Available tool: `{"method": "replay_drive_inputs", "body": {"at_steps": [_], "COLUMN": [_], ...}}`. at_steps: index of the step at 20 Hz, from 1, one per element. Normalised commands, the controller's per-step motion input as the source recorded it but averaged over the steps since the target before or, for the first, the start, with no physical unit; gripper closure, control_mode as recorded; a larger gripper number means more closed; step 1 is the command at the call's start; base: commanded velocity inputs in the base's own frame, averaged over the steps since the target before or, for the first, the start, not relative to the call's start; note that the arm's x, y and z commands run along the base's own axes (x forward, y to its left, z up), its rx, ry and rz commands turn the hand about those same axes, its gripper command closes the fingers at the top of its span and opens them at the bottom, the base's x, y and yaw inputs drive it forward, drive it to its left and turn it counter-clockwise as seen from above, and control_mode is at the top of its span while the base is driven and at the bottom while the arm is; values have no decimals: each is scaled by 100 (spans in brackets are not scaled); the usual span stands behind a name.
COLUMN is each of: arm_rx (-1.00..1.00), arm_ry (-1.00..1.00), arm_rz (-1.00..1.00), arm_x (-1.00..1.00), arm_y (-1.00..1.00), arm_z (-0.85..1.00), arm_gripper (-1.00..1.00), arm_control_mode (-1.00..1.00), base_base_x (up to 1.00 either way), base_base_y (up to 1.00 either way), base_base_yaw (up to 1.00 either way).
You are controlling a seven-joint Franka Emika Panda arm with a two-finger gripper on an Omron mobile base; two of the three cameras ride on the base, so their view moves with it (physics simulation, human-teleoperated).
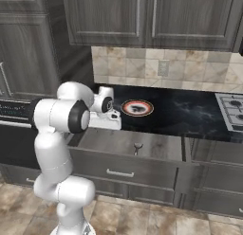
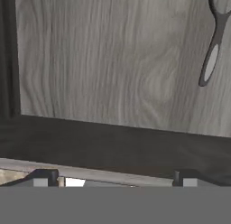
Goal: Pick the peeler from the drawer and place it on the counter.
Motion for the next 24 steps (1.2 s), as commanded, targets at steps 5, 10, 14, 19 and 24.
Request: {"method": "replay_drive_inputs", "body": {"at_steps": [5, 10, 14, 19, 24], "arm_rx": [0, 0, 0, 0, 0], "arm_ry": [2, -1, -1, 0, 0], "arm_rz": [2, 0, 0, 0, 0], "arm_x": [30, -2, -3, 0, -7], "arm_y": [0, 0, 0, 0, 0], "arm_z": [-70, -71, -64, -67, -58], "arm_gripper": [-100, -100, -100, -100, -100], "arm_control_mode": [-100, -100, -100, -100, -100], "base_base_x": [0, 0, 0, 0, 0], "base_base_y": [0, 0, 0, 0, 0], "base_base_yaw": [0, 0, 0, 0, 0]}}
